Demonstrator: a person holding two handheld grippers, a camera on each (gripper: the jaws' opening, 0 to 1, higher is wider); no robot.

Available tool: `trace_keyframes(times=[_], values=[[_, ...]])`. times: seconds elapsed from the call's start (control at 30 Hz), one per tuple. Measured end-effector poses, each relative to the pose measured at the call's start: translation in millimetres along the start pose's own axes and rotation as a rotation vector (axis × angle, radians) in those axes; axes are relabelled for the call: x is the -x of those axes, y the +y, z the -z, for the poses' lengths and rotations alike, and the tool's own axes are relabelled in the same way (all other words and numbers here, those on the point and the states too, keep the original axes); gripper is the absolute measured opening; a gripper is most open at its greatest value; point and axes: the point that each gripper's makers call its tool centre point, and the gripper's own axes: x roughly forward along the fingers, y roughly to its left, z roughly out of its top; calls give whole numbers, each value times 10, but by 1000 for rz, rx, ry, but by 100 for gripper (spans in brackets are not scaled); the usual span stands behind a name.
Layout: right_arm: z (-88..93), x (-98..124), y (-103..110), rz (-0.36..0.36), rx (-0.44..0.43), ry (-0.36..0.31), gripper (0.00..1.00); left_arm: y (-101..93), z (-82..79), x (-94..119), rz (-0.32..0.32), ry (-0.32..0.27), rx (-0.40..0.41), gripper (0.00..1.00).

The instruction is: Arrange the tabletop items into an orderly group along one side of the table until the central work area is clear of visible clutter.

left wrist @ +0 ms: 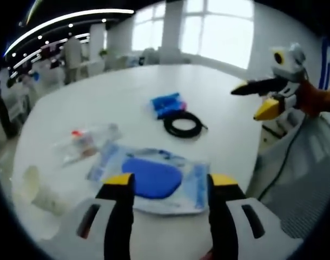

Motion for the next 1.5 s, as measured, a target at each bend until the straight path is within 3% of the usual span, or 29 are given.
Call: trace_keyframes(times=[0.53, 0.7, 1.13, 1.5], values=[[8, -15, 20, -11, -7, 0, 68, 219, -71, 13, -30, -1, -14, 57], [4, -14, 8, -7, -14, -3, 68, 405, -194, 59, -45, -12, -21, 60], [20, -7, -1, -4, -24, 1, 68, 816, -407, 67, -62, 26, -103, 66], [43, -5, -11, 4, -31, 12, 68, 1044, -607, -92, -34, 66, -177, 67]])
